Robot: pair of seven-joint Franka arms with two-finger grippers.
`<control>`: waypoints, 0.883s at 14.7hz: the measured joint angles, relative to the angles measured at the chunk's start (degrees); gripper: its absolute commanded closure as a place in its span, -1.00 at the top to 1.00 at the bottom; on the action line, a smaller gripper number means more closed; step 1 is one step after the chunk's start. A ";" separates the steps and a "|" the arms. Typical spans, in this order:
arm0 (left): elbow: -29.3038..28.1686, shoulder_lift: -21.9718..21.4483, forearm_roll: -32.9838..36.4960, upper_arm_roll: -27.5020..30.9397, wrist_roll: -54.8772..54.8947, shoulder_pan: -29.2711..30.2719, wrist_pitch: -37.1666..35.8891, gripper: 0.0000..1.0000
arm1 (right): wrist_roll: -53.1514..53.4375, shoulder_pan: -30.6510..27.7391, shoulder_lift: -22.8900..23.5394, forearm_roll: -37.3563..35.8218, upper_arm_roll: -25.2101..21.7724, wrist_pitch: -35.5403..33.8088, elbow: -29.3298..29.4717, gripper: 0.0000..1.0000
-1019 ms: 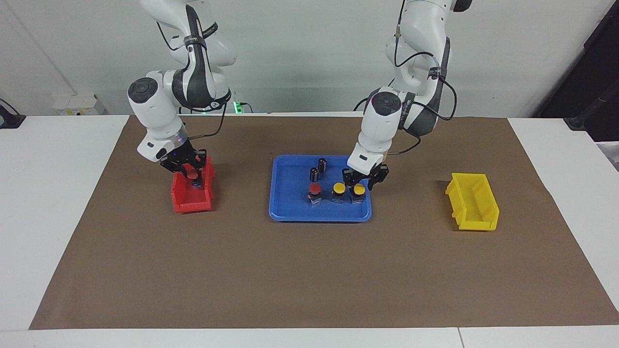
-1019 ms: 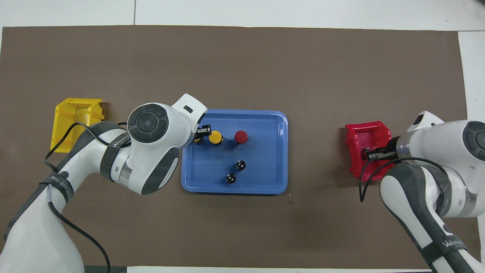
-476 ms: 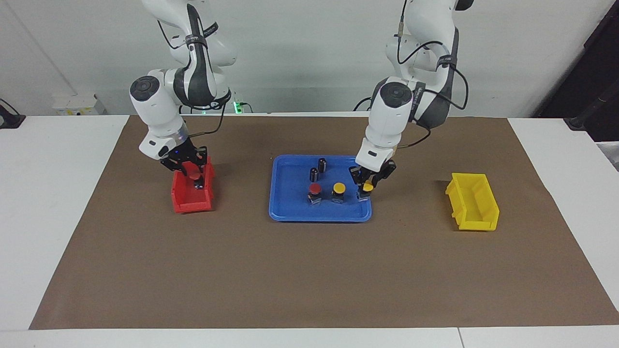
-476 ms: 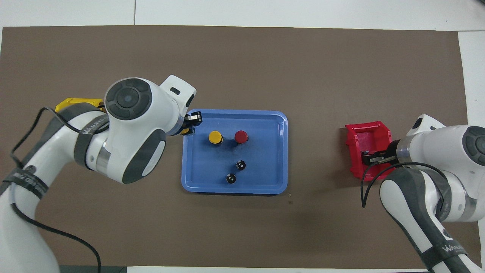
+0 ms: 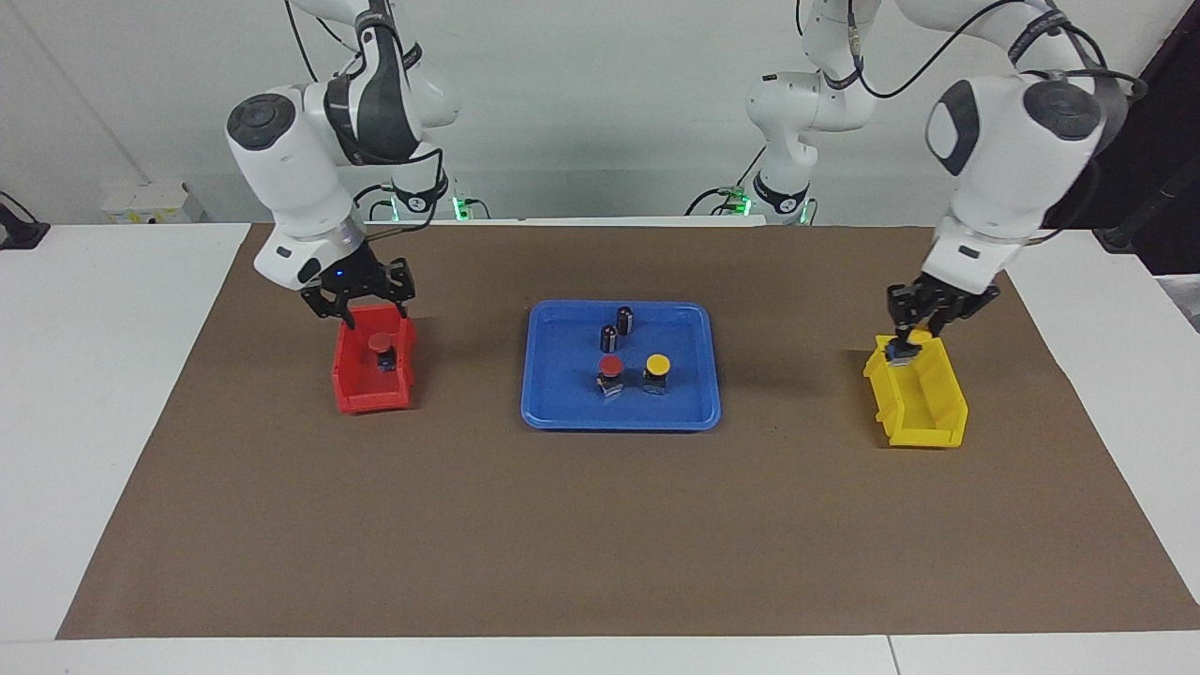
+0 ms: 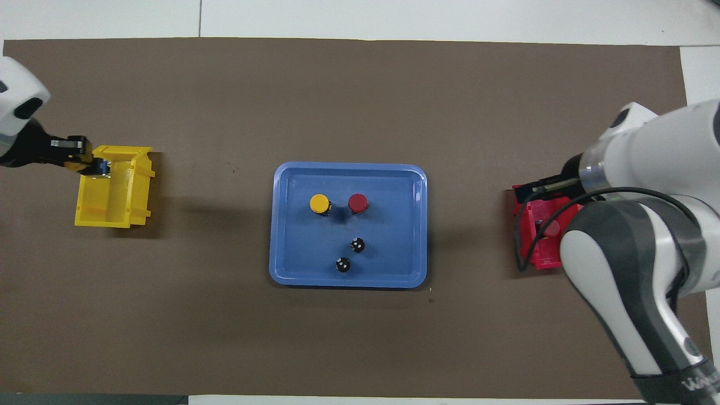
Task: Sort red and yellow buttons by color
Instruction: 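Drop the yellow button in the yellow bin while the right gripper reaches the tray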
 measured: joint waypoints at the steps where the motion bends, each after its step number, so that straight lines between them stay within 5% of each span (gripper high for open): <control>1: -2.39 -0.35 0.00 0.00 2.25 1.97 3.34 -0.96 | 7.44 4.53 2.27 0.00 0.21 1.11 2.92 0.72; 6: -15.55 -1.76 0.00 -0.17 4.84 3.73 16.62 -0.96 | 32.01 20.37 16.97 -6.22 0.44 5.22 14.29 0.63; 13: -20.86 -1.76 0.00 -0.98 5.60 4.00 21.03 -0.97 | 33.92 21.66 24.26 -6.97 0.02 13.00 13.88 0.45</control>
